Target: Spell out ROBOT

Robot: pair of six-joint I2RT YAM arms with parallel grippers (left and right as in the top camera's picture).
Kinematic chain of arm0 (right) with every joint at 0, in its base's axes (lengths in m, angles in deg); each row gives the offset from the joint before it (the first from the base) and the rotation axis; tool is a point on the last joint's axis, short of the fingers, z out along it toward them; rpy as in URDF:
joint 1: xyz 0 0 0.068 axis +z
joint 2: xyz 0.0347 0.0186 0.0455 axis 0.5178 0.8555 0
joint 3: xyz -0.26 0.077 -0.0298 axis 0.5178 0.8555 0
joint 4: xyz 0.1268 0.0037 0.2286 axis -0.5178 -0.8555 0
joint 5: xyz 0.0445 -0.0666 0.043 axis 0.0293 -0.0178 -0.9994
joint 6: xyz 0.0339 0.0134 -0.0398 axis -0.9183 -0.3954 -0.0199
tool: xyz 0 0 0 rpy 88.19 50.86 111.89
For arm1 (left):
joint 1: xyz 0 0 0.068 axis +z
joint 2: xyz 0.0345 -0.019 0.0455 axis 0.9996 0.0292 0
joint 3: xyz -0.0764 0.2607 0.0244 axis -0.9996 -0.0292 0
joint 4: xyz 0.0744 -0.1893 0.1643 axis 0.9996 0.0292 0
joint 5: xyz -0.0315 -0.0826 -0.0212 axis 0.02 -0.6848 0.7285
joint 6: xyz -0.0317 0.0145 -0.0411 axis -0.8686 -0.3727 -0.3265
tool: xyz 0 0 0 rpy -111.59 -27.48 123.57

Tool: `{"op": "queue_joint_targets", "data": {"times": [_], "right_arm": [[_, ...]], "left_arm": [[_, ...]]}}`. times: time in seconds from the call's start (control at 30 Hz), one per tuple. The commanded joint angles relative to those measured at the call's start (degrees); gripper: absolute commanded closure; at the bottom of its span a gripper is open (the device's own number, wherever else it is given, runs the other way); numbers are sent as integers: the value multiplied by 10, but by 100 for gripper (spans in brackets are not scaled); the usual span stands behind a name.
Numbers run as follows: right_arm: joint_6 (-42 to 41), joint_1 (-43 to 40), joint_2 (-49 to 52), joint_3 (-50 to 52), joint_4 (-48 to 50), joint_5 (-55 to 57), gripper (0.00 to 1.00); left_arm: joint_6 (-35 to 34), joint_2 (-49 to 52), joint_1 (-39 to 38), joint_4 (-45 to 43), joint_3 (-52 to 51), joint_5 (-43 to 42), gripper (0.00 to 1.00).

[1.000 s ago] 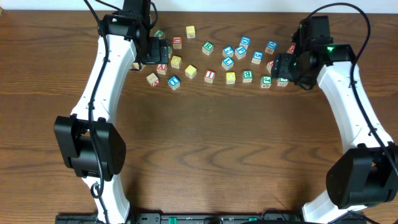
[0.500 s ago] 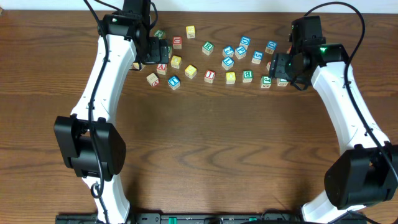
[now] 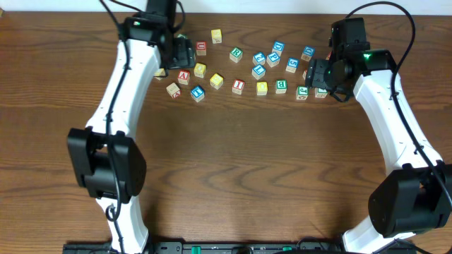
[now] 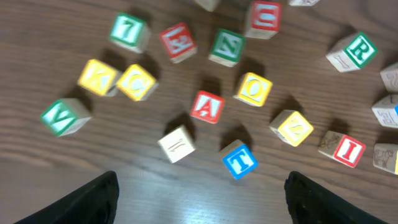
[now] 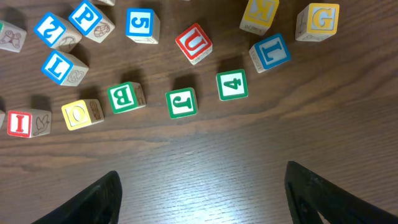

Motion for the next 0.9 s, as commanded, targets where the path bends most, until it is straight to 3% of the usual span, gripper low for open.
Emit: {"op": "queue_joint_targets", "data": {"times": [0.0, 0.23, 0.77, 0.87], "right_arm": [[-6, 9, 1, -11, 2, 9, 16], [-6, 9, 1, -11, 2, 9, 1], [-5, 8, 1, -11, 1, 9, 1], [-5, 8, 1, -11, 1, 9, 1]], "left_arm": [[-7, 30, -29, -12, 7, 1, 19], [-8, 46, -57, -21, 7, 2, 30], [-6, 54, -97, -52, 7, 2, 32], [31, 58, -105, -78, 7, 1, 32]]}}
